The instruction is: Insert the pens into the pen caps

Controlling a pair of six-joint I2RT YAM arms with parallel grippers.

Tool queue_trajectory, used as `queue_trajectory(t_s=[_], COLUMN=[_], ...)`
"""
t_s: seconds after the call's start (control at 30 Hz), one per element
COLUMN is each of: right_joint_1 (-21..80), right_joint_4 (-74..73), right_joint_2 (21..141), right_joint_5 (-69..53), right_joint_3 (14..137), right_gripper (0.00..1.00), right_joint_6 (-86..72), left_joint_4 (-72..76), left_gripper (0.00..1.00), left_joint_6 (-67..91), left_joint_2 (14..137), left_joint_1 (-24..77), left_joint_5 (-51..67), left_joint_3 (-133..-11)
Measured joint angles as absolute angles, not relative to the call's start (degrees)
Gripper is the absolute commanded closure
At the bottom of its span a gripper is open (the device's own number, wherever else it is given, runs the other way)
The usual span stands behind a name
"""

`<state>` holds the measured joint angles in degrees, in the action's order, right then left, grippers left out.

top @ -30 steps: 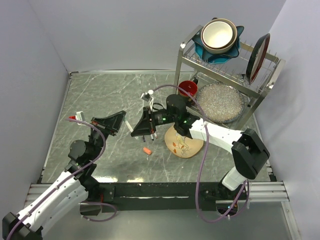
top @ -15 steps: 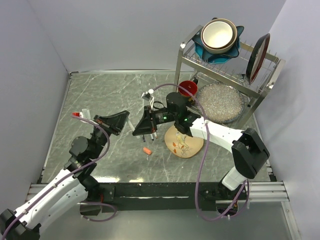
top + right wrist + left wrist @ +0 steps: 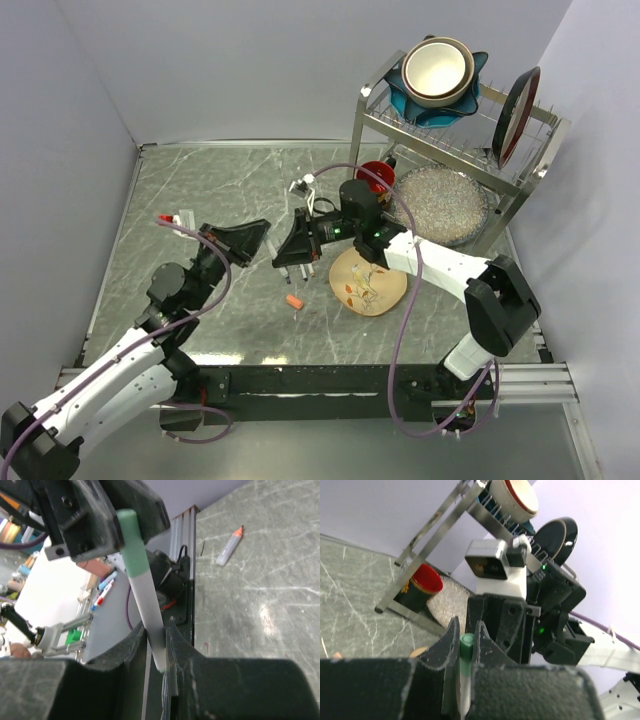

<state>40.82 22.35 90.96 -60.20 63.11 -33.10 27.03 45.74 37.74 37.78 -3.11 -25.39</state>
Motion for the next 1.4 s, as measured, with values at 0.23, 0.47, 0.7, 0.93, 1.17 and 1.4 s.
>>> queue_trajectory(t_s=[0.23,0.47,0.7,0.93,1.17,1.4], right_joint_1=[39.09,38.81,37.63,33.47,33.23,33.23], right_joint_4=[21.85,21.71,22.06,23.03,13.96,11.05], right_joint_2=[89.80,89.43,86.59,74.91,60.20,55.24], right_joint_5=[-62.50,-62.63,-60.99,-46.33,-37.26,-34.76], right_joint_3=[63.11,63.11,61.89,55.66,47.40,41.32], right_gripper=[1.00,1.00,0.68,0.16,0.00,0.00], right_joint_6=[-33.74,-34.20,-35.14,-34.63,-29.50,-29.41], left_joint_4=[26.11,26.13,14.44,-3.20,-9.74,-7.70], left_gripper=[0.99,0.99,0.99,0.99,0.99,0.97], left_joint_6=[43.90,43.75,43.75,43.09,41.63,42.02], left_joint_2=[40.12,42.17,45.71,52.62,60.93,74.56], left_joint_1=[39.86,40.64,41.06,32.95,21.87,19.46], left_joint_5=[-3.51,-3.66,-6.15,2.37,3.90,4.25], left_joint_3=[-27.79,-29.04,-38.48,-43.11,-43.20,-43.31])
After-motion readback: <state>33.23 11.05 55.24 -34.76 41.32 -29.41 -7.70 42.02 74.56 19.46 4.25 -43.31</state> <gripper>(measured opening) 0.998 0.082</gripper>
